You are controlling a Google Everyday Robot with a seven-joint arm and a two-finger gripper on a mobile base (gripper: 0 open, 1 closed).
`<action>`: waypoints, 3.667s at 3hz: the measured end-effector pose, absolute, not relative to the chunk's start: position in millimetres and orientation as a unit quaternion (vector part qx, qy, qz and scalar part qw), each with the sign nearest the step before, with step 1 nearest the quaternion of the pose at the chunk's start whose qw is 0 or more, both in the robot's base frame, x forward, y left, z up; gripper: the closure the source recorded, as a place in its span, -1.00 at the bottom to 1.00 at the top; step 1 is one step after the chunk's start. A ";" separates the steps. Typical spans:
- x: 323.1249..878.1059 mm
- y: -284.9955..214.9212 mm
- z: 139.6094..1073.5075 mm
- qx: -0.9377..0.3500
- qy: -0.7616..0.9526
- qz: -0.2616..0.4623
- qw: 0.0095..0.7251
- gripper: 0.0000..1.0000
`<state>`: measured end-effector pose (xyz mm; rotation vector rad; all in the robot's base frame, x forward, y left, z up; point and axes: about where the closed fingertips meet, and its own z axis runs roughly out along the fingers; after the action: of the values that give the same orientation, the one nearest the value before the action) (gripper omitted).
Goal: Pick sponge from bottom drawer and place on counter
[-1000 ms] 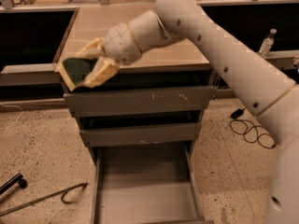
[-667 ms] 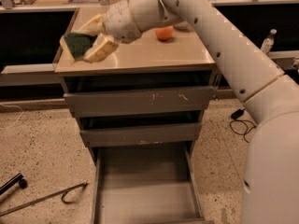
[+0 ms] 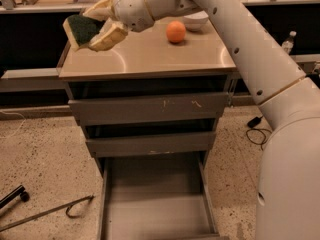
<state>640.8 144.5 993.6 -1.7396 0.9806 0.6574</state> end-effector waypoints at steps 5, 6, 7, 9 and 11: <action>773.9 66.7 895.9 -0.655 0.615 0.161 0.407 1.00; 790.5 61.1 869.2 -0.651 0.639 0.164 0.376 1.00; 804.8 63.9 856.6 -0.657 0.646 0.160 0.354 1.00; 804.9 68.6 843.6 -0.651 0.656 0.187 0.334 1.00; 802.7 70.2 829.7 -0.640 0.665 0.208 0.324 0.65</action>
Offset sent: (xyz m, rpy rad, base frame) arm 0.1289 -0.0391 -0.0496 -0.2042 -0.0287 -0.2614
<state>802.7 70.2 829.7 -1.6779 1.7436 0.5466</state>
